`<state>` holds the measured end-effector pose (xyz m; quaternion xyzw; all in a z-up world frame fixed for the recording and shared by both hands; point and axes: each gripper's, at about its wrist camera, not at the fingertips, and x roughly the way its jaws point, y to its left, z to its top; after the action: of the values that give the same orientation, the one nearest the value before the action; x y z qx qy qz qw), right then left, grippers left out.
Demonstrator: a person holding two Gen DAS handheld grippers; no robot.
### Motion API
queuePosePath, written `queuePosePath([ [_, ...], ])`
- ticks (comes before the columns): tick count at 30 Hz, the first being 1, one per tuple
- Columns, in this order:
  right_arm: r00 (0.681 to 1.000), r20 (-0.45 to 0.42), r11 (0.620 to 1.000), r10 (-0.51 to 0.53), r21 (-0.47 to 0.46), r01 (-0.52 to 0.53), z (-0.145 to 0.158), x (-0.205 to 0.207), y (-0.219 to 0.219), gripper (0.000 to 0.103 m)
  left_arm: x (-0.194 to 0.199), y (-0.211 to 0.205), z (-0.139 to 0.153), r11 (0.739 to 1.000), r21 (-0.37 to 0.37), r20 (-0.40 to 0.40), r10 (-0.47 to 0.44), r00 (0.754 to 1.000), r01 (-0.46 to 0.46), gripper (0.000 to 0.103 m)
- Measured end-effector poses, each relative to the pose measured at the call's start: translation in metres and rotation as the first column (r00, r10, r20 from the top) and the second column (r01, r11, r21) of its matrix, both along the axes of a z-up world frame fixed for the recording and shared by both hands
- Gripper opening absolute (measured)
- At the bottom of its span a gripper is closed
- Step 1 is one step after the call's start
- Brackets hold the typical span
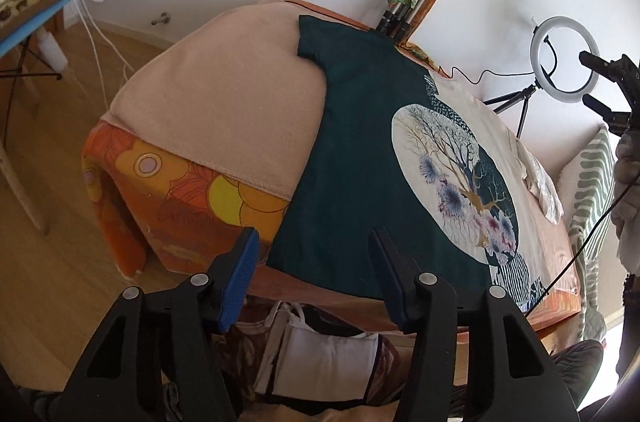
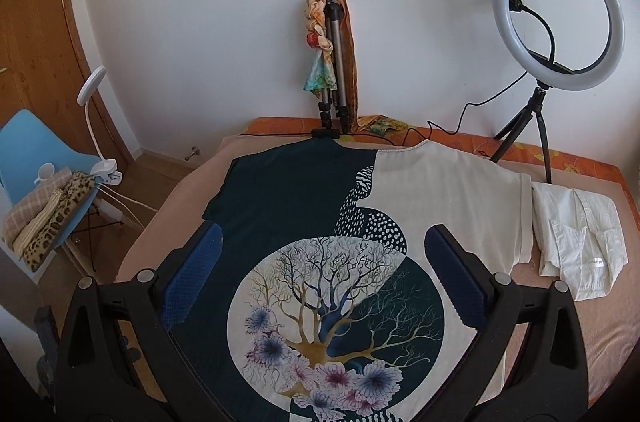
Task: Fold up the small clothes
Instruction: 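Grasp the dark green hem with left tool while right tool grasps the green shoulder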
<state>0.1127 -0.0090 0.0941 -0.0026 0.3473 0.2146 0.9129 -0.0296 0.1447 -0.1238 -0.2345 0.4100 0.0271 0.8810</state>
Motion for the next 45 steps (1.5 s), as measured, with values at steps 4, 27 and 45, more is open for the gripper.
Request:
queuePosePath([
  [4,0.996,-0.070,0.998,0.060,-0.016,-0.061,0.001,0.028,0.043,0.099,0.003,0.001,-0.006,1.000,0.013,-0.019,0.003,1.000,-0.003,0.054],
  [27,0.914,-0.356,0.967,0.192,-0.087,-0.238,-0.126,0.190,0.286,0.079,0.024,-0.003,-0.028,0.999,0.041,-0.073,-0.020,0.997,0.023,0.041],
  [45,0.888,-0.424,0.936,0.179,-0.204,-0.287,-0.208,0.227,0.358,0.071,0.027,-0.006,-0.030,0.998,0.047,-0.062,-0.049,0.997,0.052,0.008],
])
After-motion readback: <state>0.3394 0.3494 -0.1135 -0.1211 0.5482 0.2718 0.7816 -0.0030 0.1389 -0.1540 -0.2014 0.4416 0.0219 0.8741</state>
